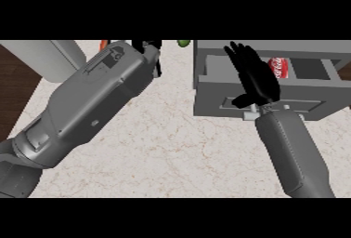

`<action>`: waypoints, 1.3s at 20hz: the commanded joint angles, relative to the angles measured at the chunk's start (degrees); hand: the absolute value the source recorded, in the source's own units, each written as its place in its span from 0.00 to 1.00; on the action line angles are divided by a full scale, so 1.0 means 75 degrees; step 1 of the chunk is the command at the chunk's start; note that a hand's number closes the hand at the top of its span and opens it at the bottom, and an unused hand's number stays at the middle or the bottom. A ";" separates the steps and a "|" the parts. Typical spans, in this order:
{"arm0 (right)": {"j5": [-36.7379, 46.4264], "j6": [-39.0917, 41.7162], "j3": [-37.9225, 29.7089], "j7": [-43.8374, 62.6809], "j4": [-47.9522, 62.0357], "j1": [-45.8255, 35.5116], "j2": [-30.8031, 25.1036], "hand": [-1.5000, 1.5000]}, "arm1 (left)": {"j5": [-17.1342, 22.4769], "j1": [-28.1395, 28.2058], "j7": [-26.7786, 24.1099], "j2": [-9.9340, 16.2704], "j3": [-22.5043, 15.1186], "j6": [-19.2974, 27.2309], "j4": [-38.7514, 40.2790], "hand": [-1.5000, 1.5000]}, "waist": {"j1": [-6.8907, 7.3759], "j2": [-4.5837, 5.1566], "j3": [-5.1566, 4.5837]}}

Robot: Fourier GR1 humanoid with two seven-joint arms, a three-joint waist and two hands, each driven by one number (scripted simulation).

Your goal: Pick up the can, place it into the drawer and close the drawer

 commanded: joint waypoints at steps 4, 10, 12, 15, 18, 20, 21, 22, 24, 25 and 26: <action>0.0512 -0.1745 -0.0380 -0.0109 0.2361 -0.0751 0.0077 0.00 | -0.0281 0.0418 0.0578 0.0715 -0.0013 0.0025 -0.0956 0.00 | 0.0104 0.0033 0.0030; 0.0654 -0.2795 -0.0698 -0.0128 0.3575 -0.1463 0.0177 0.00 | -0.0376 0.0527 0.0793 0.0972 0.0126 -0.0142 -0.1148 0.00 | 0.0103 0.0118 0.0035; 0.0685 -0.3050 -0.0841 -0.0136 0.3984 -0.1744 0.0101 0.00 | -0.0423 0.0454 0.0846 0.0990 0.0187 -0.0083 -0.1258 0.00 | 0.0125 0.0136 0.0037; 0.0660 -0.3299 -0.1109 -0.0185 0.4534 -0.2188 -0.0174 0.00 | -0.0506 0.0952 0.0796 0.1082 0.0099 0.0064 -0.1796 0.00 | 0.0349 0.0158 0.0037; 0.0789 -0.3635 -0.1181 -0.0123 0.5034 -0.2667 -0.0199 0.00 | -0.0552 0.0665 0.1088 0.1026 0.0209 0.0128 -0.1652 0.00 | 0.0202 0.0173 0.0039; 0.0646 -0.3639 -0.1372 -0.0270 0.5329 -0.3013 -0.0395 0.00 | -0.0546 0.0834 0.0974 0.1412 0.0416 -0.0298 -0.1620 0.00 | 0.0238 0.0207 0.0037; 0.0825 -0.3876 -0.1303 -0.0009 0.5413 -0.3091 -0.0285 0.00 | -0.0678 0.1007 0.1098 0.1199 0.0071 0.0151 -0.2257 0.00 | 0.0393 0.0157 0.0038; 0.0687 -0.3779 -0.1446 -0.0383 0.5584 -0.3161 -0.0700 0.00 | -0.0634 0.0998 0.0963 0.1211 0.0227 -0.0151 -0.1978 0.00 | 0.0327 0.0235 0.0040; 0.0670 -0.3939 -0.1538 -0.0162 0.5736 -0.3369 -0.0601 0.00 | -0.0611 0.1179 0.1054 0.1385 0.0226 -0.0197 -0.2372 0.00 | 0.0511 0.0232 0.0039; 0.0802 -0.3821 -0.1446 0.0029 0.5880 -0.3668 -0.0450 0.00 | -0.0760 0.1066 0.1151 0.1338 0.0142 -0.0064 -0.2125 0.00 | 0.0351 0.0212 0.0038; 0.0808 -0.3979 -0.1471 -0.0020 0.5958 -0.3582 -0.0515 0.00 | -0.0742 0.1264 0.1150 0.1420 0.0133 -0.0025 -0.2539 0.00 | 0.0469 0.0202 0.0037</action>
